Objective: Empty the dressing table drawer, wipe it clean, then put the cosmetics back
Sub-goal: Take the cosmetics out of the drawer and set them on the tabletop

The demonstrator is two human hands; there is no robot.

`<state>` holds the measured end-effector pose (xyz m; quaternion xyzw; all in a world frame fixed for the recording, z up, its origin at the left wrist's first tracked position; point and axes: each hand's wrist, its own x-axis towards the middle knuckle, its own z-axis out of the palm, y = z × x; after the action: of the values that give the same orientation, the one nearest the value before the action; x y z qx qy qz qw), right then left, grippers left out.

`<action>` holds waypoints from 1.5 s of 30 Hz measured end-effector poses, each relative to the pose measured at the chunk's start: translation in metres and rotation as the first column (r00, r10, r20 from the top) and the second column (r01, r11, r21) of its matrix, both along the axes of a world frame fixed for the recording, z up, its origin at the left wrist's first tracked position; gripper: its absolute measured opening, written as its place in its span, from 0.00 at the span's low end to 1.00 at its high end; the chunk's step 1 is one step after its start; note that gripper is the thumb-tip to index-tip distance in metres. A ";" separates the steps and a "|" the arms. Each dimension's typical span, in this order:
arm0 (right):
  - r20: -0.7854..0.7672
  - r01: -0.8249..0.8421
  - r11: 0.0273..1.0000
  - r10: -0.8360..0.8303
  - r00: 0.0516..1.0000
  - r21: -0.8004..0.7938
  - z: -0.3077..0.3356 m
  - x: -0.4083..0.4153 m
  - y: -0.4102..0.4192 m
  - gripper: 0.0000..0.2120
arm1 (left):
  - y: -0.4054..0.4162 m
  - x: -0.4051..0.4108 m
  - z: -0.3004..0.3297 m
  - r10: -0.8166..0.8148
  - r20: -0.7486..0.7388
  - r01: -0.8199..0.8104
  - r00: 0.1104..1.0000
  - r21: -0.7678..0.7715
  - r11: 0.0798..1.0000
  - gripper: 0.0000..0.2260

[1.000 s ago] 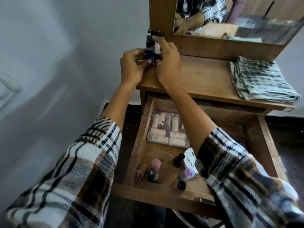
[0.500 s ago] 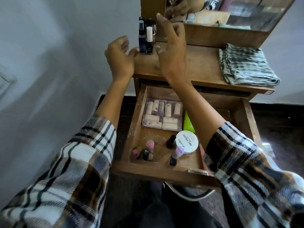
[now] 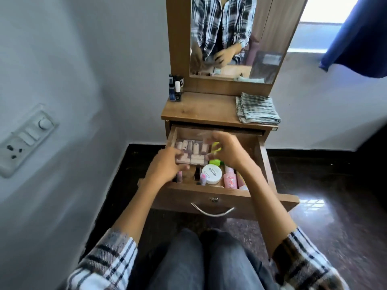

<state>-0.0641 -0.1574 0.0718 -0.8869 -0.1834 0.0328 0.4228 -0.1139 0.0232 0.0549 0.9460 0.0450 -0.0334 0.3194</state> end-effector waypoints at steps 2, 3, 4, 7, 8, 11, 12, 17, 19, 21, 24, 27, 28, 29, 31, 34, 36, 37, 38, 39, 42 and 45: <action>-0.048 -0.015 0.995 0.011 0.999 -0.099 -0.007 -0.014 -0.001 0.20 | -0.007 -0.009 0.005 -0.015 -0.047 0.020 0.999 0.112 0.994 0.21; -0.081 -0.033 0.989 0.021 0.997 -0.147 -0.011 -0.018 -0.001 0.20 | -0.011 -0.012 0.007 -0.017 -0.055 0.027 0.998 0.186 0.982 0.20; -0.121 -0.055 0.980 0.032 0.992 -0.194 -0.013 -0.022 0.000 0.21 | -0.014 -0.014 0.007 -0.017 -0.058 0.032 0.998 0.257 0.966 0.18; -0.191 -0.120 0.937 0.058 0.980 -0.329 -0.020 -0.029 0.005 0.21 | -0.019 -0.014 0.004 -0.006 -0.067 0.032 0.998 0.393 0.919 0.15; -0.190 -0.116 0.922 0.047 0.981 -0.370 -0.023 -0.031 0.007 0.19 | -0.020 -0.013 0.002 0.004 -0.067 0.024 0.998 0.417 0.909 0.16; -0.164 -0.065 0.888 -0.012 0.986 -0.456 -0.027 -0.037 0.011 0.13 | -0.020 -0.007 -0.002 0.024 -0.064 0.007 0.998 0.436 0.900 0.22; -0.153 -0.060 0.881 -0.014 0.988 -0.468 -0.027 -0.038 0.011 0.13 | -0.020 -0.006 -0.002 0.027 -0.077 0.008 0.997 0.429 0.903 0.21; -0.120 -0.105 0.898 0.059 0.991 -0.428 -0.026 -0.035 0.007 0.14 | -0.017 -0.003 -0.006 0.031 -0.037 -0.013 0.999 0.410 0.912 0.18; -0.115 -0.093 0.911 0.051 0.992 -0.403 -0.027 -0.032 0.005 0.14 | -0.016 -0.003 -0.006 0.030 -0.019 -0.021 0.999 0.378 0.926 0.16; -0.115 -0.074 0.926 0.033 0.993 -0.371 -0.027 -0.029 0.004 0.13 | -0.014 -0.002 -0.005 0.039 -0.016 -0.032 0.999 0.324 0.946 0.11; -0.074 -0.015 0.949 -0.009 0.997 -0.315 -0.018 -0.021 0.004 0.14 | -0.007 0.001 0.002 0.063 0.048 -0.072 0.997 0.219 0.973 0.08; 0.020 0.027 0.978 -0.024 1.000 -0.207 -0.003 -0.012 0.011 0.15 | -0.004 0.005 0.018 0.078 0.129 -0.092 0.989 0.105 0.990 0.09; 0.034 0.024 0.988 -0.019 0.999 -0.149 0.003 -0.010 0.015 0.16 | -0.003 0.008 0.023 0.079 0.159 -0.090 0.984 0.062 0.994 0.10; 0.037 0.020 0.996 -0.017 0.999 -0.087 0.008 -0.007 0.019 0.17 | -0.003 0.011 0.029 0.077 0.192 -0.080 0.978 0.008 0.997 0.11; 0.052 0.021 1.000 -0.021 0.998 0.013 0.017 -0.002 0.030 0.18 | -0.003 0.017 0.038 0.083 0.265 -0.053 0.961 -0.119 0.991 0.11; 0.105 0.031 0.992 -0.045 0.993 0.126 0.026 0.009 0.048 0.19 | -0.002 0.030 0.049 0.148 0.372 -0.067 0.916 -0.222 0.973 0.10; 0.111 0.049 0.979 -0.072 0.991 0.196 0.030 0.017 0.057 0.19 | 0.001 0.041 0.052 0.203 0.428 -0.087 0.880 -0.274 0.958 0.10; 0.096 0.054 0.971 -0.079 0.992 0.233 0.033 0.022 0.060 0.20 | 0.002 0.048 0.052 0.230 0.453 -0.093 0.862 -0.305 0.948 0.10; 0.078 0.056 0.961 -0.080 0.994 0.270 0.035 0.027 0.065 0.20 | 0.004 0.055 0.052 0.257 0.472 -0.096 0.843 -0.337 0.936 0.10; 0.065 0.055 0.946 -0.080 0.995 0.321 0.037 0.033 0.069 0.19 | 0.007 0.064 0.053 0.284 0.486 -0.098 0.827 -0.373 0.923 0.10; 0.108 0.072 0.905 -0.129 0.986 0.419 0.038 0.057 0.087 0.17 | 0.015 0.090 0.055 0.361 0.491 -0.100 0.793 -0.481 0.871 0.11; 0.136 0.101 0.861 -0.193 0.972 0.499 0.037 0.088 0.106 0.16 | 0.023 0.119 0.058 0.434 0.483 -0.130 0.760 -0.542 0.830 0.10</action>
<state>0.0235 -0.0514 0.1086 -0.7620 -0.1550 -0.1280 0.6155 0.0055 0.0465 0.1132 0.7812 0.0812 0.3009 0.5410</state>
